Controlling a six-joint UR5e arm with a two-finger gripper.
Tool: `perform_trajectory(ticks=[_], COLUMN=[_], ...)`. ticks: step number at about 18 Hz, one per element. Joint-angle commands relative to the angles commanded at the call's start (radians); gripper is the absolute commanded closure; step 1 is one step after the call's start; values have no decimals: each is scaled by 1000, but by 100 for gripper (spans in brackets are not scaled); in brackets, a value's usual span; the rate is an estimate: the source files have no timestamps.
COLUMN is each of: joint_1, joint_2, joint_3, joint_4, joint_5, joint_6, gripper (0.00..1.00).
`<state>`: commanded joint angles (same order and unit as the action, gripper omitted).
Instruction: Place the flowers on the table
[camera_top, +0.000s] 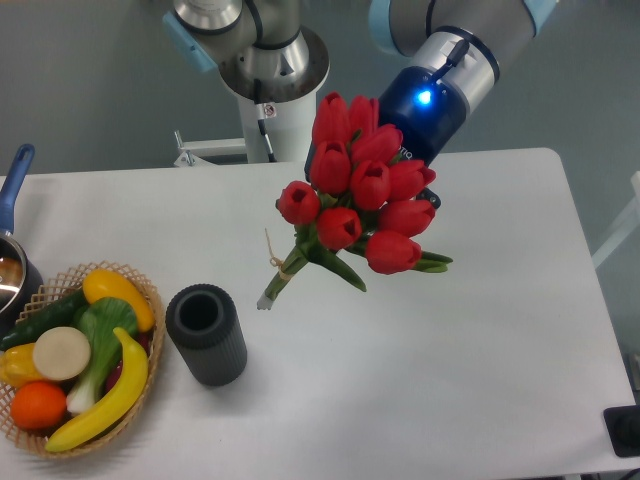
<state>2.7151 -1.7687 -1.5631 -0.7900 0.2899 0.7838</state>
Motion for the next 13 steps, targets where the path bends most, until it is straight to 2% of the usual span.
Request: perform_trajectory(ticks=[13], joint_1=[-6], joint_2=[9], joint_3=[17], joint_4=[0], joint_5=[14], joint_6=[-2], gripper=[59])
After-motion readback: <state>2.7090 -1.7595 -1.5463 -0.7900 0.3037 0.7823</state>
